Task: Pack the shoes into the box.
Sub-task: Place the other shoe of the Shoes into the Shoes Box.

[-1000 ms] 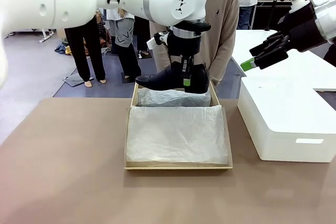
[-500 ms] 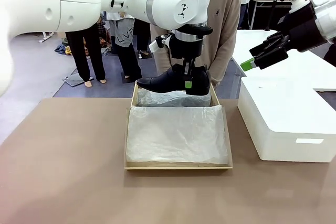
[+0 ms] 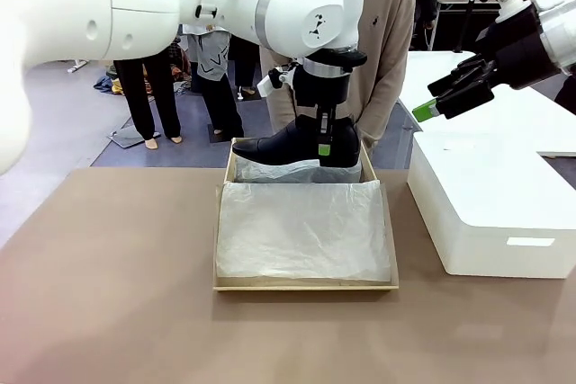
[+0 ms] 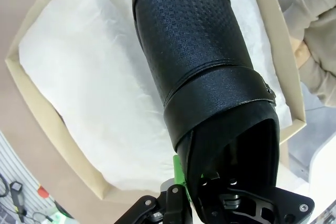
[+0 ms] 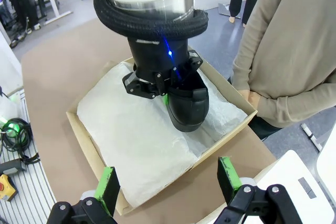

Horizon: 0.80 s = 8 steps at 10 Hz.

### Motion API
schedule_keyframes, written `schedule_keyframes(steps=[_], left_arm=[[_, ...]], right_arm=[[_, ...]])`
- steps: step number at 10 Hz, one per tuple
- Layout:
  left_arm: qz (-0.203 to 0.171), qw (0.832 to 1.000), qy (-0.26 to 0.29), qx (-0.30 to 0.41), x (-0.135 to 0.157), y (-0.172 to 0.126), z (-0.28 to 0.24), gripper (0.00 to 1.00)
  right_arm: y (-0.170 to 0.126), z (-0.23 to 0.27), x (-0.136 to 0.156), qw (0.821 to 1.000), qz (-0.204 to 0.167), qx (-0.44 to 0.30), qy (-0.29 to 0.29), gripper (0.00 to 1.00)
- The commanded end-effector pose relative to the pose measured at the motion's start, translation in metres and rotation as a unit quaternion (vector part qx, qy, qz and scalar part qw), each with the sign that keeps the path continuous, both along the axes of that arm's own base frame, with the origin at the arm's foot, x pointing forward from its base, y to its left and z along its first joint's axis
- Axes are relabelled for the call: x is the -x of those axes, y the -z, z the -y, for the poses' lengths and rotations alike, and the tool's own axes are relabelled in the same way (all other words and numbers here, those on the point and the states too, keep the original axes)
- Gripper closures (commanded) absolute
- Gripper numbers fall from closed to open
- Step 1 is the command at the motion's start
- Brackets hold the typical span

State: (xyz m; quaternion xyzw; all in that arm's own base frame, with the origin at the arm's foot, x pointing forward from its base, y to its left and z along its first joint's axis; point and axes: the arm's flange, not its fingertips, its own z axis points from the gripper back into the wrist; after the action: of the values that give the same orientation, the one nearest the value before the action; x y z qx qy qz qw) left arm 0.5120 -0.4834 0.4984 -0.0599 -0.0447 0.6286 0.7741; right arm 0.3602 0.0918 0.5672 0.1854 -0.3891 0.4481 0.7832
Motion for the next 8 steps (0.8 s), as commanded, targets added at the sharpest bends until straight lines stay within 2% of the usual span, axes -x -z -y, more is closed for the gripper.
schedule_keyframes(steps=[1, 4, 8], left_arm=[[0.012, 0.999, -0.048, -0.022, -0.005, -0.003, 0.018, 1.00], [0.028, 0.997, -0.065, -0.026, -0.011, 0.008, 0.027, 1.00], [0.005, 0.998, -0.069, -0.009, -0.019, 0.023, 0.028, 1.00]], right_arm=[[0.001, 0.001, -0.004, 1.000, 0.007, -0.008, -0.011, 0.00], [0.001, 0.001, -0.004, 1.000, 0.007, -0.008, -0.011, 0.00], [0.001, 0.001, -0.004, 1.000, 0.007, -0.008, -0.011, 0.00]])
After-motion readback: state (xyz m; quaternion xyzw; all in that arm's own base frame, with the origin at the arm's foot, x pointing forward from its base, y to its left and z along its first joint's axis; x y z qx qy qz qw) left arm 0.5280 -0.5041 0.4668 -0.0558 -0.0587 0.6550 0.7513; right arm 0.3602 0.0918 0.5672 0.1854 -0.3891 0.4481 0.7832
